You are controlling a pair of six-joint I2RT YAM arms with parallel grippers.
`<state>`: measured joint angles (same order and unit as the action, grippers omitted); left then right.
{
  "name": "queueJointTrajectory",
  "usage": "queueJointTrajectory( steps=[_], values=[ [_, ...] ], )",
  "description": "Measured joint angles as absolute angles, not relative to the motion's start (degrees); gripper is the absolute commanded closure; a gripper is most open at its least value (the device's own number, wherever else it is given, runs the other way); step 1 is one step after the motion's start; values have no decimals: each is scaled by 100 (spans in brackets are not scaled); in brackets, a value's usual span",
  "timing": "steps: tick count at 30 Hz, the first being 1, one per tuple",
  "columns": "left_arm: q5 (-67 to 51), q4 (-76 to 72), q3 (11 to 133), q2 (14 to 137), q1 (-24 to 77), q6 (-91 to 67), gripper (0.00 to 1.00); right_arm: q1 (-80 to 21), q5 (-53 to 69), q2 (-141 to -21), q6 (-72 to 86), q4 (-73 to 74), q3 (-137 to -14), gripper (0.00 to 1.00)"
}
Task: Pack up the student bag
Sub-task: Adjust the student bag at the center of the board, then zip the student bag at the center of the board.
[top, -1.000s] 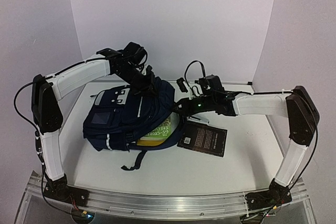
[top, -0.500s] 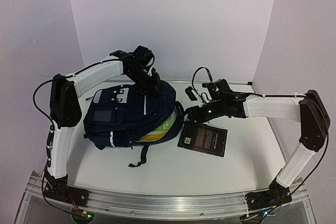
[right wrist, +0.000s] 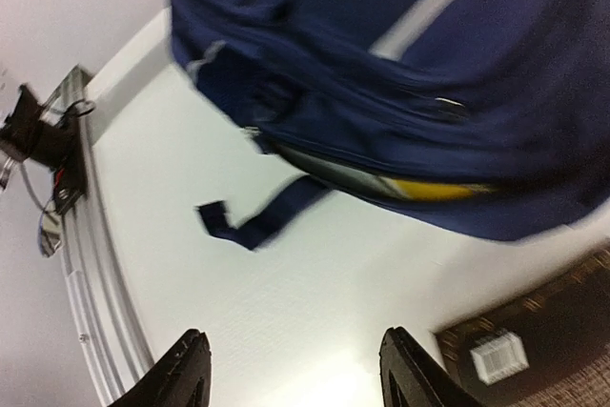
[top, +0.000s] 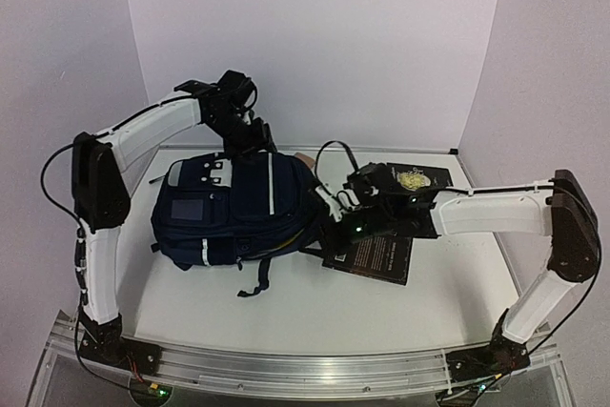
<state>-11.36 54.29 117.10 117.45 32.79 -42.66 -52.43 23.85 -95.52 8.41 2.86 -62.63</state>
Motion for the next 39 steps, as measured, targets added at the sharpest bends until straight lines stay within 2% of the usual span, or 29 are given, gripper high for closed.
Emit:
queueJointTrajectory(
  steps=[5,11,21,31,39],
  values=[
    [-711,5510,9746,10014,3304,-4865,28,-5982,2050,-10303,1067,-354,-6588,44],
    [-506,5510,8621,8719,3236,-5369,28,-6680,1545,-11272,1192,-825,-7031,50],
    [-185,5807,8528,8442,3138,-5437,27,-7123,348,-12856,1525,-1205,-8485,54],
    [122,6007,8523,7808,3105,-5540,27,-7205,-888,-13032,1674,-1172,-8486,55],
    [123,6076,8523,7808,3105,-5521,27,-7205,-1328,-13238,1519,-1194,-8559,57]
  ],
)
